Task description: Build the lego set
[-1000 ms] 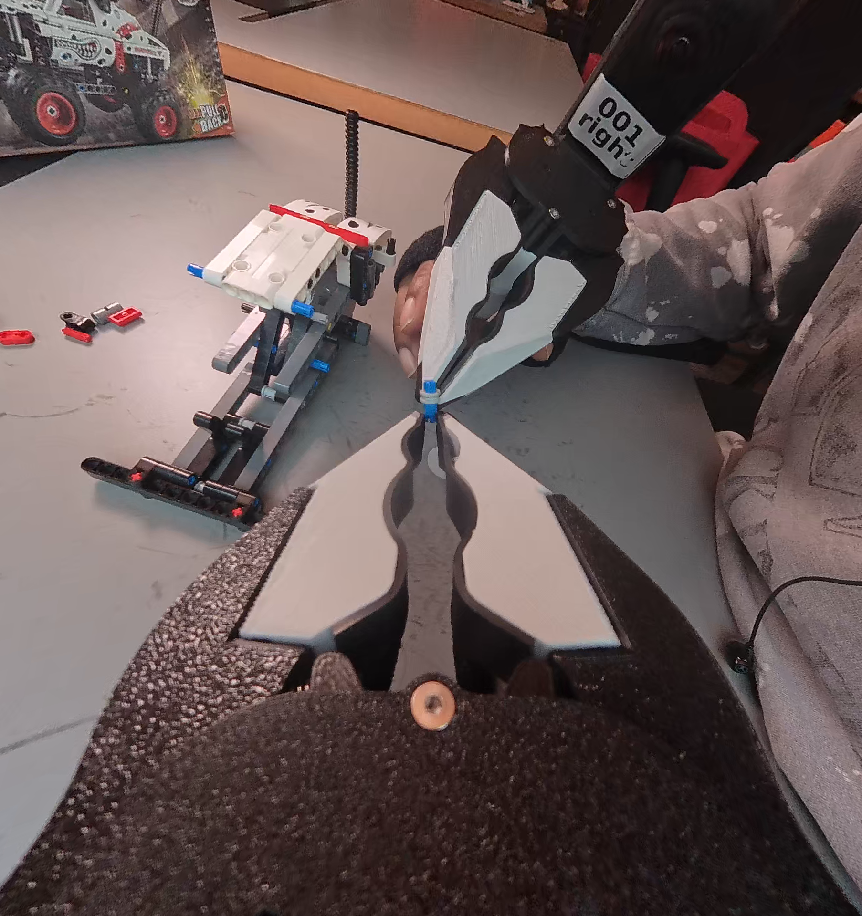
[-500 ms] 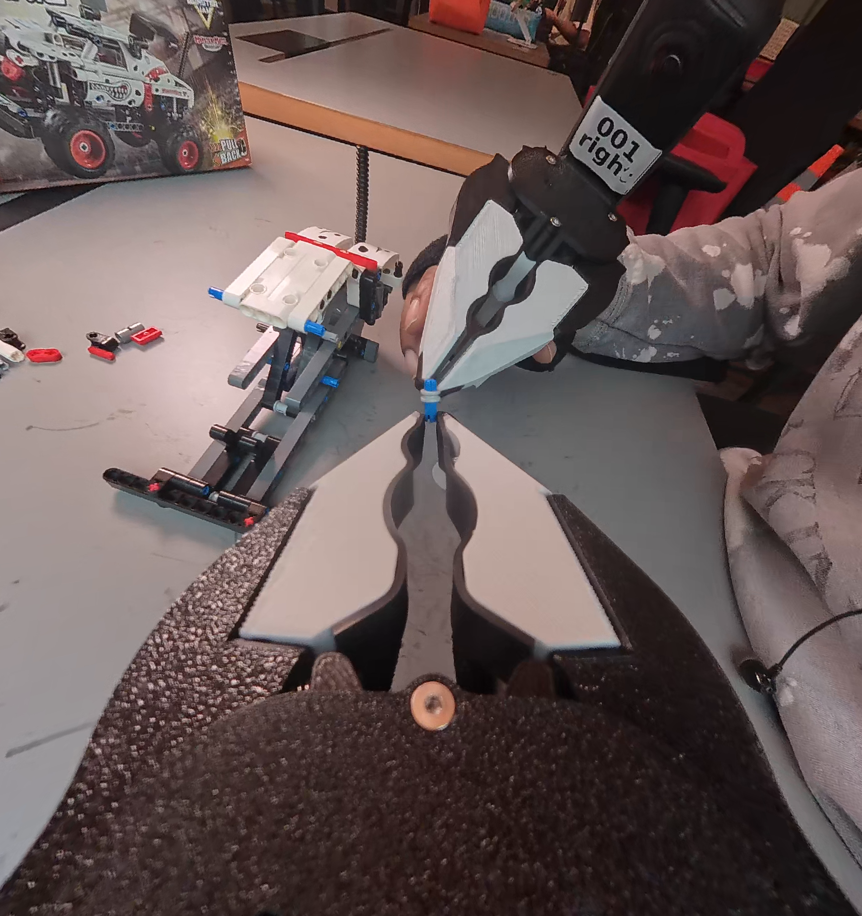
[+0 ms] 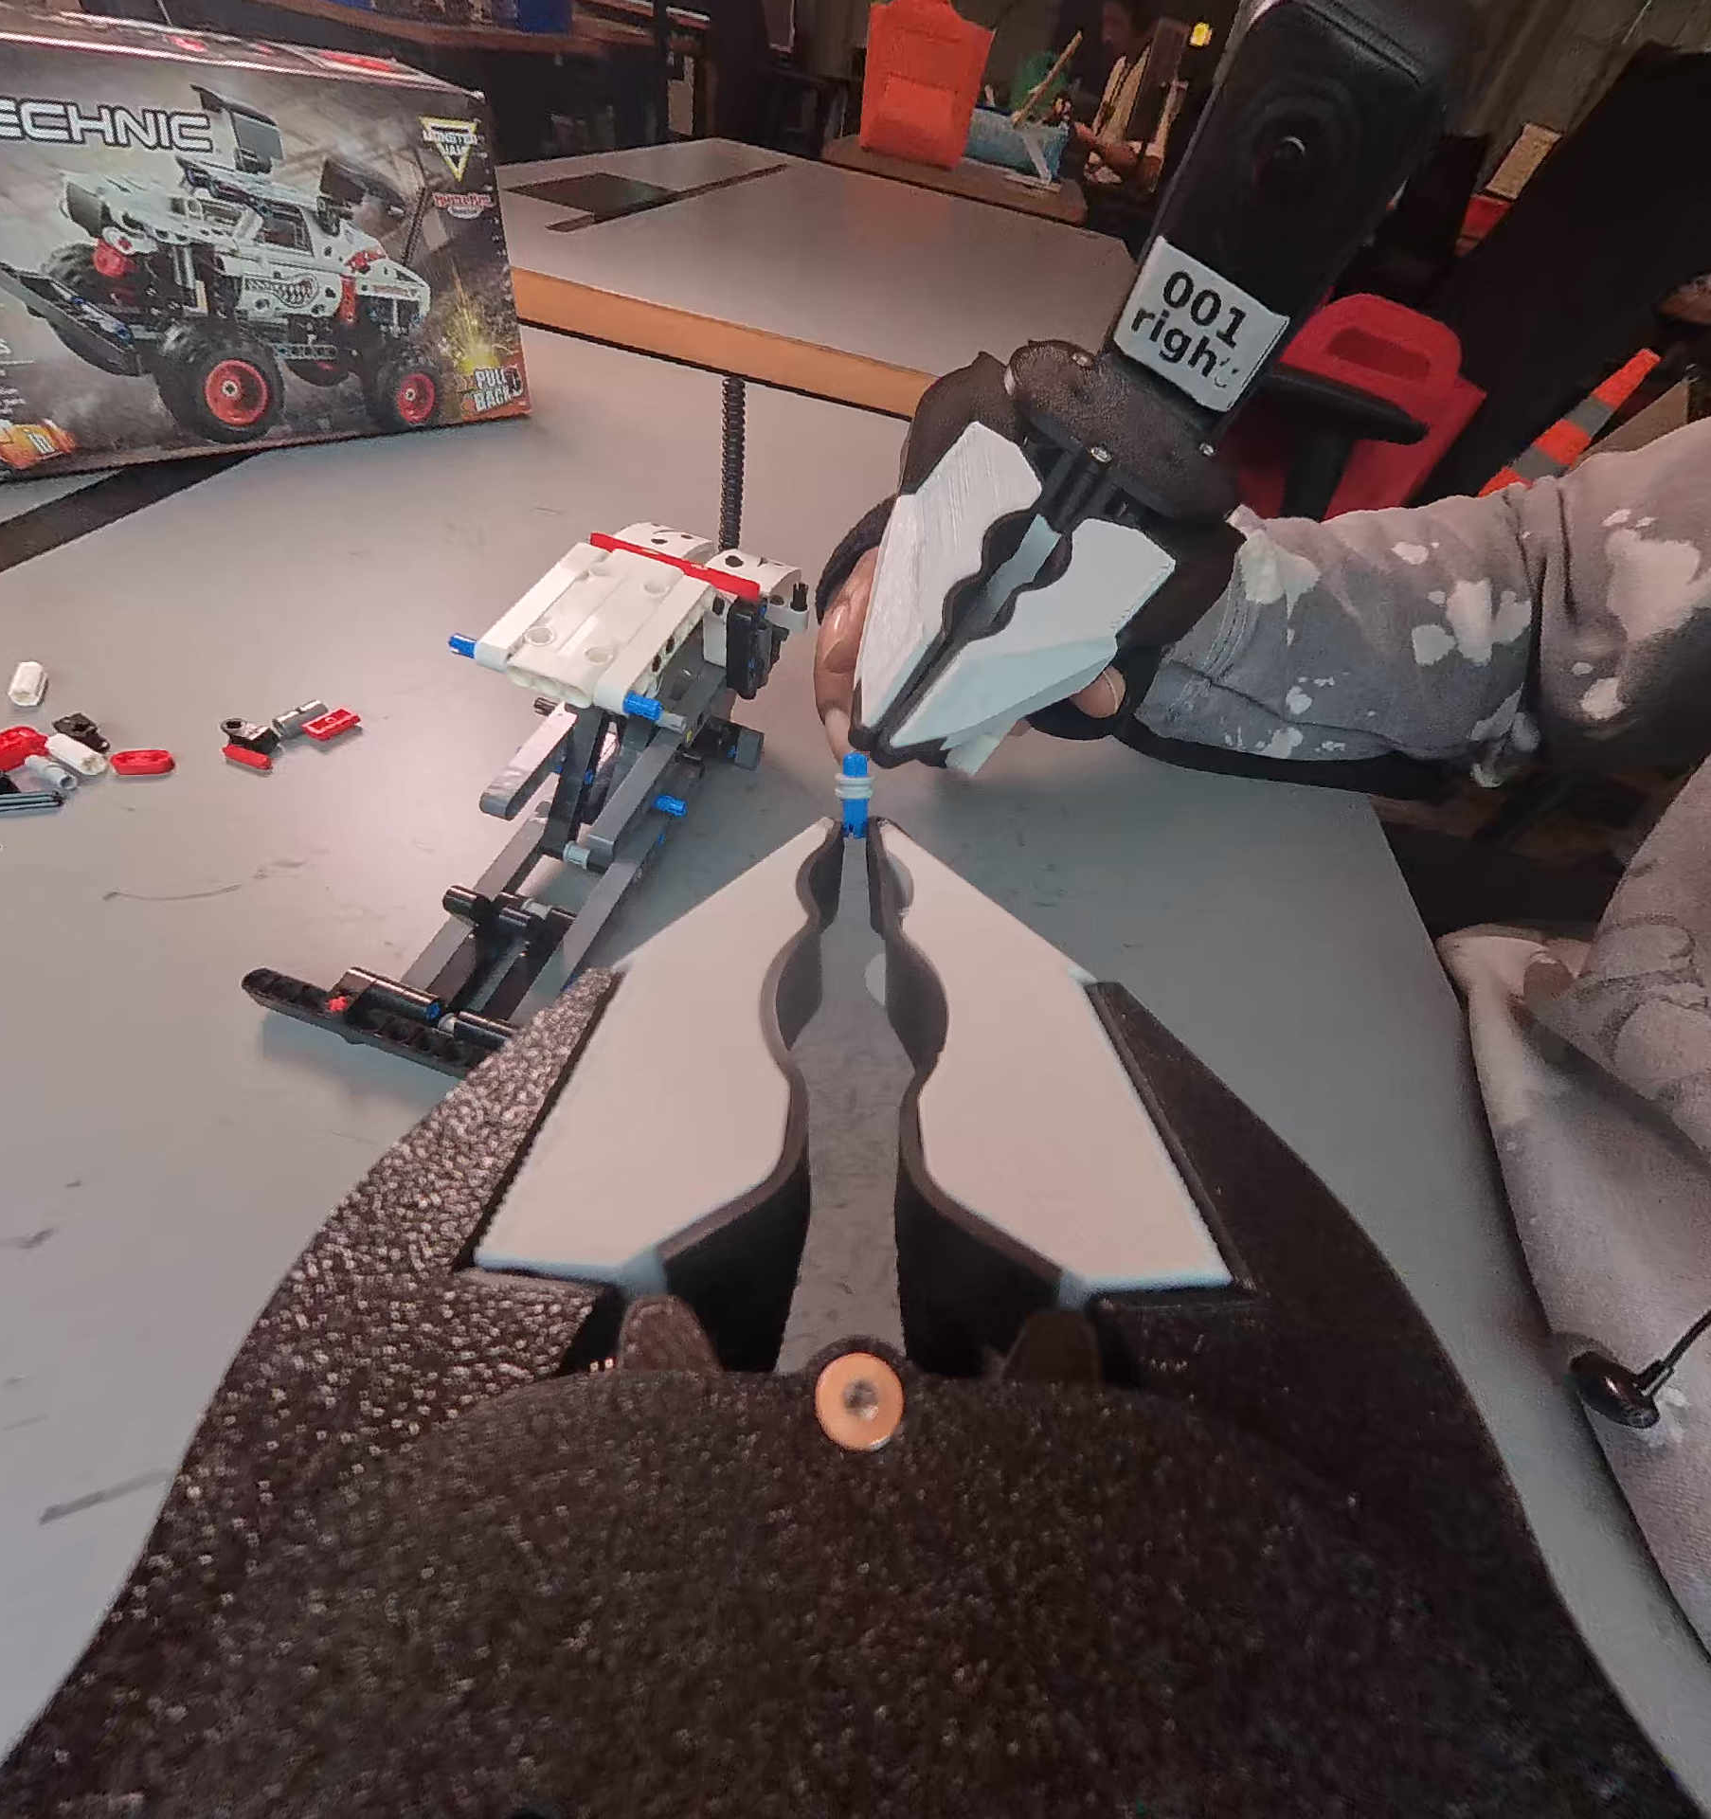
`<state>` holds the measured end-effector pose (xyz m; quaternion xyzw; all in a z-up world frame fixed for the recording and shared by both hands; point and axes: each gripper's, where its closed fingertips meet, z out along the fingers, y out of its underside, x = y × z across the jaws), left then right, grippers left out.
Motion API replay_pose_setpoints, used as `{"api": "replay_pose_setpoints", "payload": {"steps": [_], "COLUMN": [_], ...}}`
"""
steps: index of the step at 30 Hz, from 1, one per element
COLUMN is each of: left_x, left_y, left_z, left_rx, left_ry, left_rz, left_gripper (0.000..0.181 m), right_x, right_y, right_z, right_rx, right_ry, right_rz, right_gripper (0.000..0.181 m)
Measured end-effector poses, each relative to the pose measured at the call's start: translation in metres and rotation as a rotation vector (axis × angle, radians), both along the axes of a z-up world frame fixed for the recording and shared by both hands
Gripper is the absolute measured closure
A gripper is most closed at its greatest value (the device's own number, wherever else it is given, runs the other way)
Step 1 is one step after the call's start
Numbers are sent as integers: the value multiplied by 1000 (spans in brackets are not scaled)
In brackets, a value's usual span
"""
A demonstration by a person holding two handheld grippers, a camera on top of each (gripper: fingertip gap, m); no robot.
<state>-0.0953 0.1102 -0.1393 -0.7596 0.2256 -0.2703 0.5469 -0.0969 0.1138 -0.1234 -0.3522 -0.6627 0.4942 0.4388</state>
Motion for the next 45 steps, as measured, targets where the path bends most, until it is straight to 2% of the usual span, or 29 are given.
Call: {"api": "replay_pose_setpoints", "payload": {"steps": [4,9,12,18,28,32,34,38,40,42,45], "left_x": [-1,-3,-3,-4,-2,-2,-1,7,11,15,17], "left_y": [2,5,6,5,4,3,3,0,-4,-7,-10], "left_z": [-7,-20,-30,-42,-52,-52,-45,-16,-2,10,20], "left_rx": [-8,-31,-47,-68,-98,-103,-95,-69,-73,-81,-95], "left_ry": [51,147,214,299,337,331,283,66,-59,-168,-271], "left_rz": [15,39,40,44,27,25,25,-13,-50,-80,-109], "left_gripper": [177,177,177,177,177,177,177,177,177,177,177], "right_x": [2,22,39,39,35,34,29,29,36,39,38], "right_y": [2,5,3,0,-2,-4,-7,-5,6,15,19], "right_z": [-9,-55,-74,-107,-106,-104,-87,11,46,58,61], "right_rx": [7,121,119,185,164,218,87,-487,-760,-921,-1031], "right_ry": [-76,-419,-608,-808,-810,-724,-609,-240,-127,-78,-69], "right_rz": [16,76,127,94,48,71,107,296,401,459,500], "right_gripper": [176,150,147,142,158,159,159,159,159,159,159]}}
